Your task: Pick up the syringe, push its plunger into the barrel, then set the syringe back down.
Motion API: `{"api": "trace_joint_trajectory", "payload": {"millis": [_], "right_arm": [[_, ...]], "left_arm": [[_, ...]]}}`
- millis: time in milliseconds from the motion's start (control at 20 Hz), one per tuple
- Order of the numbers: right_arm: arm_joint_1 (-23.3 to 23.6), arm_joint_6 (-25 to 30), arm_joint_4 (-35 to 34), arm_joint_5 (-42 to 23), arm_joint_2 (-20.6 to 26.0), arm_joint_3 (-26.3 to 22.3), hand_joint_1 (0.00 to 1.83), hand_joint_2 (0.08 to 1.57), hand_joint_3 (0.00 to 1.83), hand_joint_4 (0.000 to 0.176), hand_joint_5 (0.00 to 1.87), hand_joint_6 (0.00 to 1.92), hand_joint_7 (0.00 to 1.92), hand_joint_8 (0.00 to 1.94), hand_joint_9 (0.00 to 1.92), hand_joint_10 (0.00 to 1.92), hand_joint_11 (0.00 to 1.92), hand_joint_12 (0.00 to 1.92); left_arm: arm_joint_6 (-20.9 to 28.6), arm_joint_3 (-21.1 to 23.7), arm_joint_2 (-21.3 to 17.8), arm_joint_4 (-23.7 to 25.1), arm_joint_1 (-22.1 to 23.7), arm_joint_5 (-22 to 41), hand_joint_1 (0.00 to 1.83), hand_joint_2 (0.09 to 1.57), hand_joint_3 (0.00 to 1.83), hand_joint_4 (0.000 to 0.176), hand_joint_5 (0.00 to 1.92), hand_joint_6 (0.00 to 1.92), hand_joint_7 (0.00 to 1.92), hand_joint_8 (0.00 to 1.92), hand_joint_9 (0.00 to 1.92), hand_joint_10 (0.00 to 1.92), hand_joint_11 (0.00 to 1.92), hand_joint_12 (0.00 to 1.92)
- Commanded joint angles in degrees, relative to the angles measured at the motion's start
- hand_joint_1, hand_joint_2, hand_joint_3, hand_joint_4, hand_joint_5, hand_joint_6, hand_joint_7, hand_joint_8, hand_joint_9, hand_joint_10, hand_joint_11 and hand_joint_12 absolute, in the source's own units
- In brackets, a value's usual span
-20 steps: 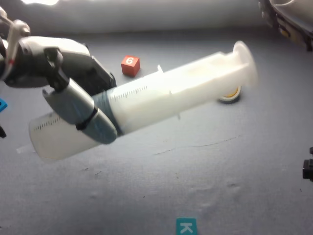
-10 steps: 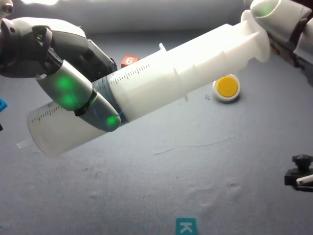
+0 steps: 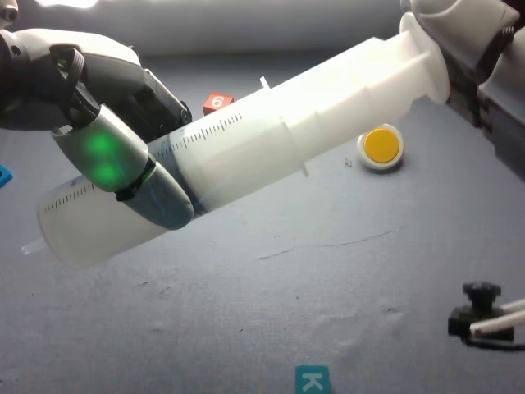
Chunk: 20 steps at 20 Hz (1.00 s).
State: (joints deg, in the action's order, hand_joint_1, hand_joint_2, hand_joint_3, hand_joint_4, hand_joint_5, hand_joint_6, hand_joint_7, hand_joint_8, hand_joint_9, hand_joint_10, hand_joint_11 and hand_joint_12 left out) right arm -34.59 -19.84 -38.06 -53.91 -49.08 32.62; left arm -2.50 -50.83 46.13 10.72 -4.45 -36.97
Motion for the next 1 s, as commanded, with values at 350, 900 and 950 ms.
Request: {"api": "trace_joint_trajectory", "payload": {"millis": [350,900,950], "right_arm": [[-0.99,0.09,9.47,-1.06,-5.75,-2.27,0.0,1.05,0.0,0.0,0.0,0.0,0.0,0.0,0.0,0.0,0.0,0.0],[-0.91,-1.16,10.77,3.71,-16.4,-2.91,0.0,1.04,0.0,0.0,0.0,0.0,0.0,0.0,0.0,0.0,0.0,0.0],[-0.83,-1.44,10.85,4.06,-17.56,-2.9,0.0,1.05,0.0,0.0,0.0,0.0,0.0,0.0,0.0,0.0,0.0,0.0]], "left_arm": [[2.07,0.35,0.03,-0.69,1.61,6.65,1.38,1.12,0.0,0.0,0.94,0.93,1.07,1.0,0.8,1.28,0.47,1.43],[2.07,0.6,0.03,-0.63,1.54,6.54,1.38,1.11,0.0,0.0,0.93,0.97,1.08,0.94,0.83,1.24,0.5,1.34],[2.07,0.6,0.03,-0.63,1.54,6.54,1.38,1.11,0.0,0.0,0.92,0.99,1.07,0.95,0.83,1.24,0.5,1.33]]}}
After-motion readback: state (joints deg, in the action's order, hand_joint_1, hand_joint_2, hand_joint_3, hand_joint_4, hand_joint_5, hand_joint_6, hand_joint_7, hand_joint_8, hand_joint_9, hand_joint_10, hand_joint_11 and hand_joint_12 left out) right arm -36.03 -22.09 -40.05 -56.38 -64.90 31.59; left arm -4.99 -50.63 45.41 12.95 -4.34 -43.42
